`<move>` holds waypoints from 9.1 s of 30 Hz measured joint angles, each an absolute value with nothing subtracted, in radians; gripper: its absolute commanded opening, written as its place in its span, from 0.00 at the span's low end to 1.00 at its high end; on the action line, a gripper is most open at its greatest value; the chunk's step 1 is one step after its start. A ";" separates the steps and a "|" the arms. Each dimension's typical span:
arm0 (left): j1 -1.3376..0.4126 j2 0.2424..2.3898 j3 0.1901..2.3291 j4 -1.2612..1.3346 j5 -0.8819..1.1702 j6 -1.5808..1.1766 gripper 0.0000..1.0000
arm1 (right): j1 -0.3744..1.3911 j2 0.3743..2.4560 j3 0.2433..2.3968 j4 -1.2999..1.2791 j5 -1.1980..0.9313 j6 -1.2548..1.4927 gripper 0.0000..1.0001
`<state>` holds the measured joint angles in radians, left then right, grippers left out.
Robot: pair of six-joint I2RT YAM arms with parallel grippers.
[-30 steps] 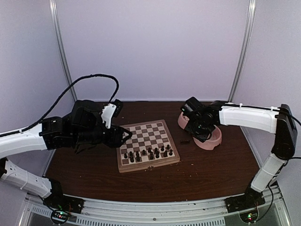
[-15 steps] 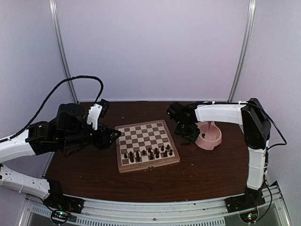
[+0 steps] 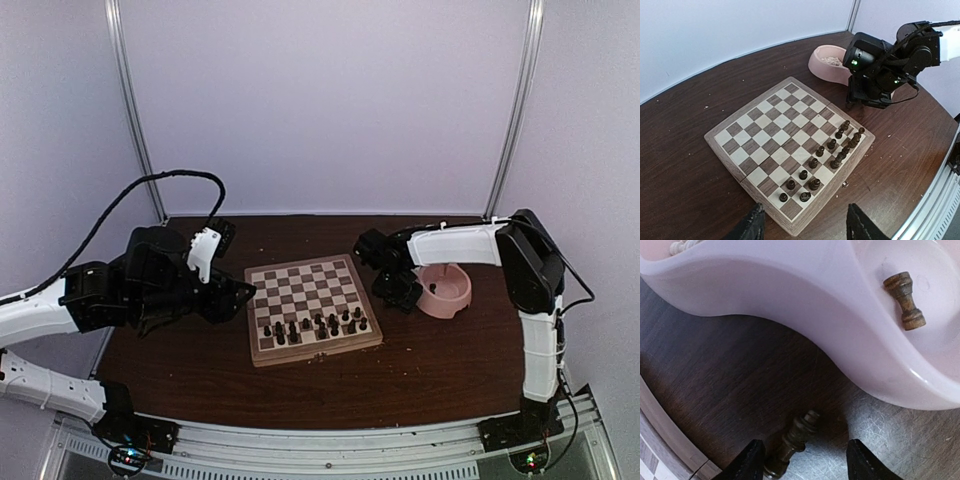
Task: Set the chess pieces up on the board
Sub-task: Pick up the king at the center of the board, then pass from the right arm to the left, then place the king at e8, then pick up the rook from the storage box.
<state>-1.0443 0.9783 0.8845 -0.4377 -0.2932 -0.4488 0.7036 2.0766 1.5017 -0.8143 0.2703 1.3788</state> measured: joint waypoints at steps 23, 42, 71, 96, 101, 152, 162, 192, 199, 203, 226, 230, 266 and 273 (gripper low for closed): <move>-1.044 0.980 0.884 -0.490 -0.310 -0.443 0.56 | 0.704 1.883 1.234 -0.550 0.261 1.122 0.15; -1.044 1.148 1.034 -0.495 -0.121 -0.539 0.57 | 0.713 1.396 0.746 0.108 -0.168 0.357 0.10; -0.970 1.662 1.272 -0.105 0.616 -1.043 0.54 | 0.939 1.109 0.720 -0.031 -0.342 -0.046 0.06; -0.963 1.721 1.271 -0.053 0.658 -1.118 0.01 | 0.962 1.171 0.775 -0.051 -0.324 -0.084 0.07; -0.963 1.720 1.271 -0.058 0.645 -1.090 0.00 | 0.971 1.171 0.773 -0.049 -0.296 -0.085 0.17; -1.013 1.643 1.229 -0.577 0.031 -0.566 0.00 | 0.661 0.931 0.379 0.207 0.224 0.011 0.57; -1.018 1.700 1.255 -0.568 0.011 -0.549 0.00 | 0.661 0.908 0.370 0.254 0.245 0.011 0.59; -1.018 1.814 1.332 -0.556 -0.071 -0.505 0.00 | 0.661 0.904 0.368 0.260 0.244 0.008 0.61; -1.018 1.819 1.335 -0.566 -0.074 -0.505 0.00 | 0.661 0.904 0.367 0.260 0.244 0.008 0.61; -1.018 1.821 1.335 -0.578 -0.074 -0.505 0.00 | 0.661 0.904 0.367 0.260 0.243 0.008 0.61; -1.018 1.857 1.336 -0.580 -0.073 -0.506 0.18 | 0.661 0.904 0.367 0.261 0.232 0.008 0.61; -1.018 1.858 1.336 -0.587 -0.075 -0.506 0.24 | 0.661 0.904 0.367 0.261 0.229 0.008 0.62; -1.030 1.693 1.361 -0.662 -0.109 -0.506 0.33 | 0.660 0.922 0.367 0.266 0.207 0.007 0.62; -1.031 1.614 1.367 -0.663 -0.127 -0.506 0.35 | 0.660 0.922 0.367 0.266 0.205 0.007 0.62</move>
<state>-1.0313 1.6142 1.3670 -0.6628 -0.1268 -0.5064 0.6601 0.9222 0.3672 0.2661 0.2050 0.0074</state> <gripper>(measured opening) 0.342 0.624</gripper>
